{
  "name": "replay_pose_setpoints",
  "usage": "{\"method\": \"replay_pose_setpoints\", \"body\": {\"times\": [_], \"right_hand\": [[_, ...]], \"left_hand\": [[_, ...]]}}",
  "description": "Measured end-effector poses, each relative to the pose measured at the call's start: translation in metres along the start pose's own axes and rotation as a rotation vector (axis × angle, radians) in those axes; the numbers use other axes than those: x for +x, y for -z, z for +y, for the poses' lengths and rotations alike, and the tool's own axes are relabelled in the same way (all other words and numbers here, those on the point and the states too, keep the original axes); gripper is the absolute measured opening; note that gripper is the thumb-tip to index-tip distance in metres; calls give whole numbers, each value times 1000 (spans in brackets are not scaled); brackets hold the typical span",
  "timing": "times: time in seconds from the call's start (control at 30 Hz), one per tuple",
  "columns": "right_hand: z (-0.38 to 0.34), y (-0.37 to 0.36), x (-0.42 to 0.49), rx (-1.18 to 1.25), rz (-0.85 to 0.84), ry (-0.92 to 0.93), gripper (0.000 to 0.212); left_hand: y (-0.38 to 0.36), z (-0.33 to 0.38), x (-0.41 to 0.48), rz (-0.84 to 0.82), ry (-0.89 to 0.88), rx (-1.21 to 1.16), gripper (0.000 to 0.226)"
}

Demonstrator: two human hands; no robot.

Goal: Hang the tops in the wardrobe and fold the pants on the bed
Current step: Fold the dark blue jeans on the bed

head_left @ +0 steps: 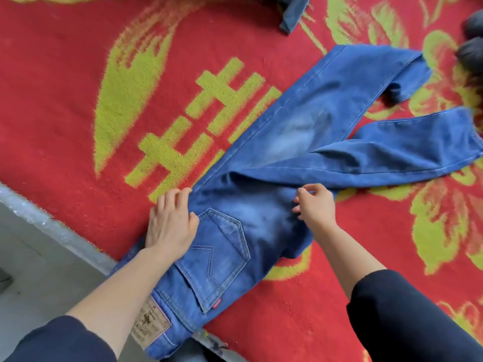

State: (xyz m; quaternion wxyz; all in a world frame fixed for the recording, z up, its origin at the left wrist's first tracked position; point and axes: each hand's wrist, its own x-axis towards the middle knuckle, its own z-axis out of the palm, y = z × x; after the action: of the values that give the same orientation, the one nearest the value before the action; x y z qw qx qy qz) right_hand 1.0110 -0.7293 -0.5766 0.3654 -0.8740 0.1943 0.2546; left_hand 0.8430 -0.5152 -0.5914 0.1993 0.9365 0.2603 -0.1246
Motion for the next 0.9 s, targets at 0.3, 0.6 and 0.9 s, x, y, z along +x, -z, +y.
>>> {"method": "replay_pose_setpoints", "body": {"times": [0.3,0.6,0.9], "right_hand": [[5,67,65,726,209,-388,20],[-91,112,124,705,290,164,14],[-92,62,136,-356,87,310,62]], "left_hand": [[-30,124,87,-179,-303,127,61],[-5,134,127,-39,-166,-54,37],[-21,116,158,-40,93,-286,45]]}}
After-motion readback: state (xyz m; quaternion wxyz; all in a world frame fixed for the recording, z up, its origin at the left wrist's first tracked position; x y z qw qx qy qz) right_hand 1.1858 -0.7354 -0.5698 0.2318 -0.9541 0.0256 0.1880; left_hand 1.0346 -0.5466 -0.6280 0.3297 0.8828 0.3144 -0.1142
